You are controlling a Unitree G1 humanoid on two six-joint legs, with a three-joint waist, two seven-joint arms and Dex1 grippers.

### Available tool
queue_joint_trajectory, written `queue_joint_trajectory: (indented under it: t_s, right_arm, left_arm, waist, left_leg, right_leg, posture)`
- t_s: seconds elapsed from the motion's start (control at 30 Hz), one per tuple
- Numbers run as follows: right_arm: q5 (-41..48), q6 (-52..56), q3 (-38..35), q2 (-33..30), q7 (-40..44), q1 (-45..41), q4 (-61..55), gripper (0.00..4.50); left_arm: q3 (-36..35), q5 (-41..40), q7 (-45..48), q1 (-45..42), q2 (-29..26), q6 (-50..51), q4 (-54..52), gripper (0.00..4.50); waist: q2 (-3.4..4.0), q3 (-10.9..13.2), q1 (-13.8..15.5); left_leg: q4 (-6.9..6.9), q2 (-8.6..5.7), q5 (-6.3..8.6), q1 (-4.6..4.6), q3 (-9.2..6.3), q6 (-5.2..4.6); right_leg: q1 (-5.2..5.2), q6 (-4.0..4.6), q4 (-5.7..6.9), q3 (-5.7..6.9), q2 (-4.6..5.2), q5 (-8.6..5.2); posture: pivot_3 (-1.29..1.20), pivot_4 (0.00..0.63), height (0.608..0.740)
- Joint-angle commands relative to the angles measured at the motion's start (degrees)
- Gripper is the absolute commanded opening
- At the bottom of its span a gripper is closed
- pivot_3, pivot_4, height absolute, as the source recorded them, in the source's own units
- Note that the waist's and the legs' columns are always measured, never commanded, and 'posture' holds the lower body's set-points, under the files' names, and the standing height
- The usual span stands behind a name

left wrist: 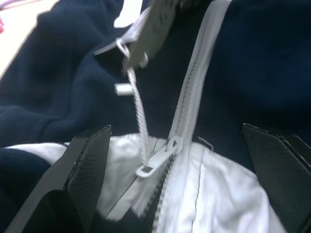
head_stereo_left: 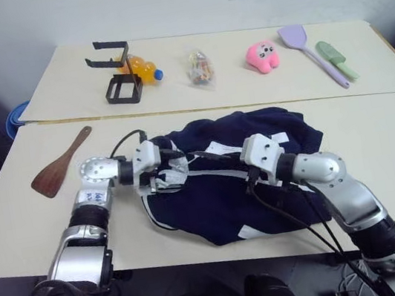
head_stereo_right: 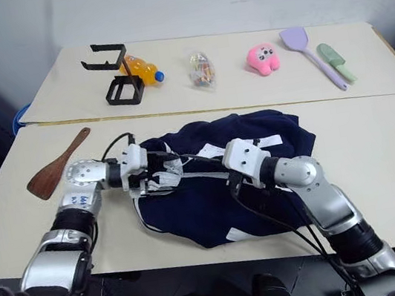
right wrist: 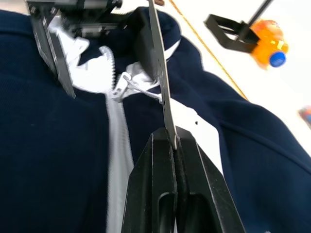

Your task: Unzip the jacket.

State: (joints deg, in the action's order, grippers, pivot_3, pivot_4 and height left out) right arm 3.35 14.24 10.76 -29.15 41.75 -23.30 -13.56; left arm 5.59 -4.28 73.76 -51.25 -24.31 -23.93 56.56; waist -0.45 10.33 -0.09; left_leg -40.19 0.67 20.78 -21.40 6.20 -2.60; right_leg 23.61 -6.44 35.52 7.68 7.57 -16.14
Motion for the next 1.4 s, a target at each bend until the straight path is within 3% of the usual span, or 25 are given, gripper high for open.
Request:
queue_joint_trajectory:
  t_s: [0.03,0.33,0.57,0.77,0.87,0.93,1.03,1.13,1.27,1.4]
  right_arm:
    - [-1.08,0.67,-3.88,-1.87,-2.62,1.40,-4.58,0.05]
    - [-4.04,5.22,-14.01,-5.88,-8.93,10.37,-10.92,0.05]
    - [-3.96,6.14,-27.06,-9.17,-9.75,23.34,-16.83,0.05]
    - [-5.20,3.69,-39.17,-9.01,-12.92,32.13,-15.01,0.05]
    - [-3.63,3.42,-40.64,-9.30,-11.99,33.24,-14.59,0.05]
    - [2.39,2.71,-40.07,-8.43,-7.94,33.04,-16.18,0.05]
    - [9.23,8.24,-36.24,-8.42,-2.90,33.85,-19.84,0.51]
    - [13.09,9.15,-31.96,-9.30,1.03,34.26,-21.67,1.47]
    - [7.48,1.20,-25.93,-10.94,2.28,34.75,-22.85,2.92]
    - [-1.28,-7.90,-21.62,-12.36,0.10,35.49,-19.68,4.03]
  left_arm:
    - [1.12,3.40,-5.41,-1.07,0.36,1.97,2.15,4.50]
    - [4.01,5.96,-5.70,3.78,-1.43,12.81,-0.07,4.50]
    - [4.92,5.63,-3.89,7.27,-2.54,17.53,-4.54,4.50]
    - [5.21,5.48,-3.68,9.23,-2.75,18.53,-6.28,4.50]
    - [5.21,5.37,-3.56,9.73,-2.73,18.47,-6.64,4.50]
    - [5.23,5.24,-3.32,10.07,-2.69,18.09,-6.89,4.50]
    - [4.81,4.71,-3.15,10.39,-2.43,17.15,-6.95,4.50]
    - [3.08,3.22,-4.44,10.60,-1.77,13.18,-7.16,4.50]
    - [0.66,-0.67,-1.53,10.65,-0.99,9.67,-8.53,4.50]
    - [-0.86,-4.13,2.06,11.64,-1.47,9.43,-12.38,4.50]
  waist:
    - [0.00,0.00,0.03]
    - [0.08,-0.14,0.05]
    - [0.23,-0.42,-0.09]
    - [0.52,-0.78,-0.08]
    - [0.56,-0.83,-0.14]
    - [0.63,-0.87,-0.22]
    - [0.88,-1.02,-0.23]
    - [0.94,-1.06,-0.14]
    - [0.94,-1.06,-0.01]
    - [0.89,-1.03,0.02]
  left_leg:
    - [0.00,0.00,0.00,0.00,0.01,0.00]
    - [0.00,0.00,0.00,0.22,0.02,-0.01]
    - [0.11,0.03,0.00,0.34,0.08,0.00]
    - [0.21,0.05,0.01,0.49,0.25,0.01]
    - [0.35,0.06,0.02,0.78,0.36,0.02]
    - [0.57,0.10,0.05,1.22,0.44,0.04]
    - [0.65,0.17,0.10,1.39,0.44,0.06]
    - [0.67,0.21,0.13,1.40,0.41,0.08]
    - [0.65,0.19,0.16,1.34,0.38,0.04]
    - [0.63,0.18,0.17,1.21,0.35,0.04]
  right_leg:
    - [0.00,0.00,0.00,-0.01,0.00,0.00]
    - [-0.19,0.00,0.02,-0.08,0.04,0.00]
    - [-0.21,0.00,0.01,-0.15,0.00,0.00]
    - [-0.23,0.02,0.00,-0.31,-0.03,-0.01]
    - [-0.37,0.03,-0.01,-0.44,-0.03,-0.02]
    - [-0.76,0.09,-0.16,-0.46,-0.03,-0.06]
    - [-0.97,0.11,-0.35,-0.42,-0.05,-0.07]
    - [-0.97,0.14,-0.35,-0.43,-0.02,-0.09]
    - [-0.97,0.14,-0.40,-0.39,0.03,-0.08]
    - [-0.89,0.14,-0.44,-0.26,0.01,-0.08]
  posture:
    - [0.00,0.150,0.740]
    - [0.00,0.150,0.740]
    - [0.00,0.150,0.740]
    - [0.00,0.150,0.740]
    - [0.00,0.150,0.740]
    - [0.00,0.150,0.740]
    - [0.00,0.150,0.740]
    - [0.00,0.150,0.740]
    - [0.00,0.150,0.740]
    - [0.00,0.150,0.740]
